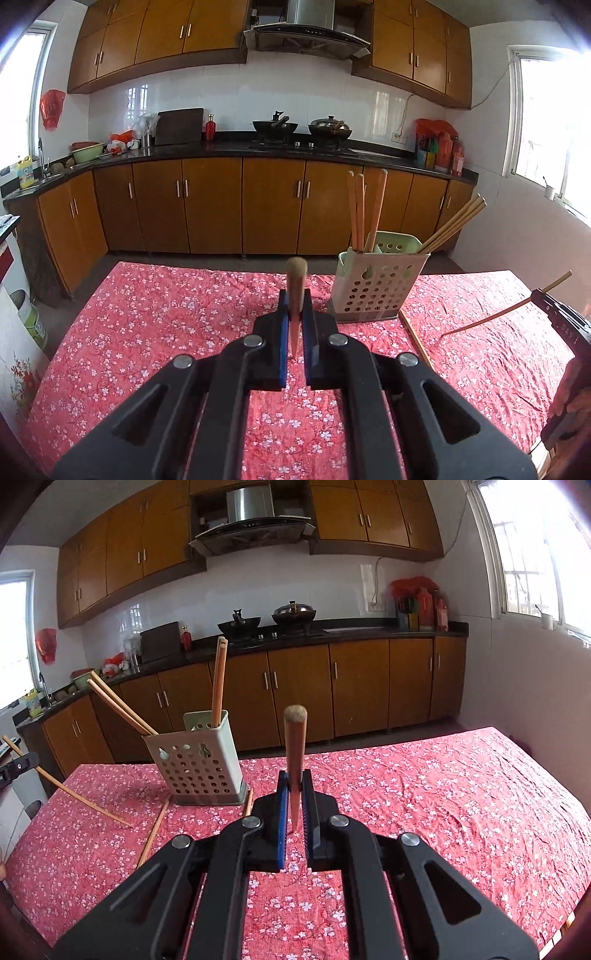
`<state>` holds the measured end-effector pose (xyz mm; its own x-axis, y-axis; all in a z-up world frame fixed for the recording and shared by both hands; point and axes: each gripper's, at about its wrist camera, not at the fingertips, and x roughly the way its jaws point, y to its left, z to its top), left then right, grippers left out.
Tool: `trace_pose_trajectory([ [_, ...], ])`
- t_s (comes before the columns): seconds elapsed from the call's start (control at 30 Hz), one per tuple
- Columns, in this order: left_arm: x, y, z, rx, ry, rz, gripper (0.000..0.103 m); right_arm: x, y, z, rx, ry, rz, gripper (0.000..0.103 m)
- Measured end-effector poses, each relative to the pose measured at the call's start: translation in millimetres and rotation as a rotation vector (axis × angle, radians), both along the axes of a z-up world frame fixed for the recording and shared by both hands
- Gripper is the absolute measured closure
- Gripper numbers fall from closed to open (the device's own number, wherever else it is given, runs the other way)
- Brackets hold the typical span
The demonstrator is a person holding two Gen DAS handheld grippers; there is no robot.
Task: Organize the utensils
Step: 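Lift both held chopsticks upright off the table toward the holder, then lower both chopsticks upright into the perforated holder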
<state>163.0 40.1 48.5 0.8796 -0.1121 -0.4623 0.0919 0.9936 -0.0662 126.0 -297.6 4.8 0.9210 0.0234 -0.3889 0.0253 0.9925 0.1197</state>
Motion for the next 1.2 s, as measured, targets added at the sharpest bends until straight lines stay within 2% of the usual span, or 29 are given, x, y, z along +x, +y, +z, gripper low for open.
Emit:
trace_pose_trajectory([
  [0.53, -4, -25, 23, 0.034, -0.059, -0.071, 0.096, 1, 13, 20, -0.004, -0.070, 0.034, 0.095],
  [0.73, -7, -30, 34, 0.012, -0.077, -0.104, 0.096, -2, 19, 35, -0.002, -0.112, 0.053, 0.095],
  [1.03, -5, -51, 87, -0.056, -0.186, -0.164, 0.096, -4, 34, 91, 0.034, -0.282, 0.117, 0.095],
  [1.2, 4, -67, 120, -0.064, -0.283, -0.151, 0.096, 3, 39, 114, 0.058, -0.358, 0.149, 0.095],
])
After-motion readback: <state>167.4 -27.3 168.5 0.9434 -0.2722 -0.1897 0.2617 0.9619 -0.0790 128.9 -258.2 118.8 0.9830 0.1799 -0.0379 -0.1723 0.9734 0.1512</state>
